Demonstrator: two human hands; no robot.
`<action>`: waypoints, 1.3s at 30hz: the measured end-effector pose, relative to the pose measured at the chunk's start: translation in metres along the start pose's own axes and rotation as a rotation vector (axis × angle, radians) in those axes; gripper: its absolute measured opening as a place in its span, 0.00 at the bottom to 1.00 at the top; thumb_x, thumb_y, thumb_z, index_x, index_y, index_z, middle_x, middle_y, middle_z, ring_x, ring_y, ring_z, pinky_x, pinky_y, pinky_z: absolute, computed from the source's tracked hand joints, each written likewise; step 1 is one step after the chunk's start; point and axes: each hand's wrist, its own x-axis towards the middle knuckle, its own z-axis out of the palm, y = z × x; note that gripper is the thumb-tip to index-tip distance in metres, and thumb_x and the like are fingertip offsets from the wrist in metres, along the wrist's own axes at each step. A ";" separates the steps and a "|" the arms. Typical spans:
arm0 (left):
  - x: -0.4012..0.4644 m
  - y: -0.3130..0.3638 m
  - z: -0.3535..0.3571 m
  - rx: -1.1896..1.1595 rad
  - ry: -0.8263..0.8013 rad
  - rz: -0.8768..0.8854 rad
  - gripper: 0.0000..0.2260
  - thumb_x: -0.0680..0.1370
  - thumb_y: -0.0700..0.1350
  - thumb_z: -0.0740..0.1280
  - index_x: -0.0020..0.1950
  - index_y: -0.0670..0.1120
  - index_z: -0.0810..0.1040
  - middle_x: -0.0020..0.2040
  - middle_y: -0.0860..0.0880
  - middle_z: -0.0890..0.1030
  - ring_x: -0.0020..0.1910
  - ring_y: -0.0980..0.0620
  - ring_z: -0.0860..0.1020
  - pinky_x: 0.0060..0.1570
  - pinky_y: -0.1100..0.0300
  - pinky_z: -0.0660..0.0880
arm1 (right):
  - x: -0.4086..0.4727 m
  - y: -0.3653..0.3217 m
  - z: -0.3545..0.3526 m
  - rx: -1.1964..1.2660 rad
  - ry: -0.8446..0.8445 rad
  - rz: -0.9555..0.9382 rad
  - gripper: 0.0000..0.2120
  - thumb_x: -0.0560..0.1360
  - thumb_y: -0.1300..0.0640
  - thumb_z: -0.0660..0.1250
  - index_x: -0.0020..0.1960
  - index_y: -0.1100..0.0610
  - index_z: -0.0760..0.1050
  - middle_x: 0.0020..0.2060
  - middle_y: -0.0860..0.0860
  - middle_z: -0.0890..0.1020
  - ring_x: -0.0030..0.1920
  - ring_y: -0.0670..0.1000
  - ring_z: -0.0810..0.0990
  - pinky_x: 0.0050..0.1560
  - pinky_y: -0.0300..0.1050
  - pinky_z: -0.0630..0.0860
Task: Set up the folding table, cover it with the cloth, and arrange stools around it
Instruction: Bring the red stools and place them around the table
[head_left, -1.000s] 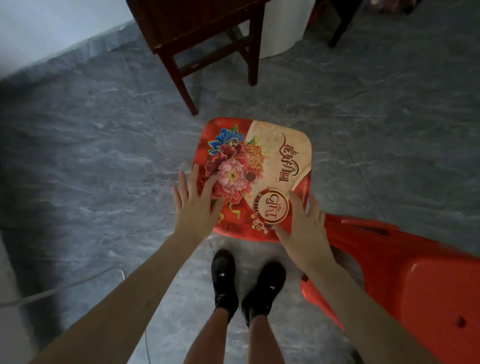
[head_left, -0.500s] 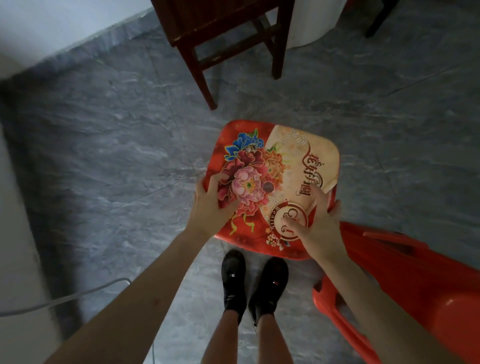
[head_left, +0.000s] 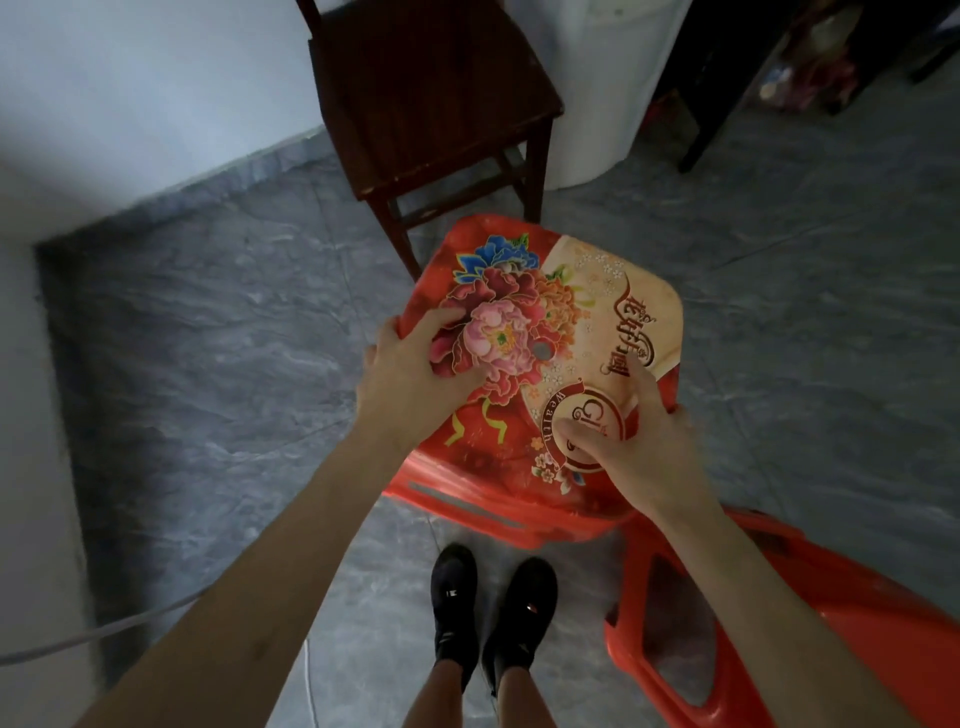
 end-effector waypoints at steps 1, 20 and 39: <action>-0.007 0.014 -0.014 0.005 -0.013 0.026 0.32 0.60 0.69 0.66 0.64 0.71 0.66 0.66 0.46 0.68 0.63 0.40 0.72 0.59 0.40 0.74 | -0.010 -0.009 -0.017 0.005 0.009 -0.018 0.50 0.62 0.32 0.72 0.76 0.36 0.48 0.65 0.62 0.67 0.67 0.62 0.64 0.64 0.56 0.67; -0.144 0.260 -0.194 -0.179 0.164 0.401 0.26 0.66 0.62 0.60 0.65 0.73 0.66 0.60 0.57 0.68 0.63 0.45 0.72 0.62 0.42 0.73 | -0.208 -0.153 -0.299 -0.111 0.389 -0.196 0.42 0.63 0.28 0.64 0.73 0.29 0.52 0.69 0.60 0.60 0.70 0.62 0.55 0.68 0.65 0.61; 0.039 0.359 -0.241 -0.023 -0.117 0.714 0.24 0.67 0.64 0.65 0.63 0.68 0.72 0.60 0.48 0.75 0.58 0.47 0.76 0.61 0.46 0.73 | -0.134 -0.230 -0.315 0.049 0.528 0.096 0.41 0.65 0.28 0.66 0.74 0.31 0.53 0.70 0.59 0.62 0.73 0.60 0.53 0.69 0.61 0.61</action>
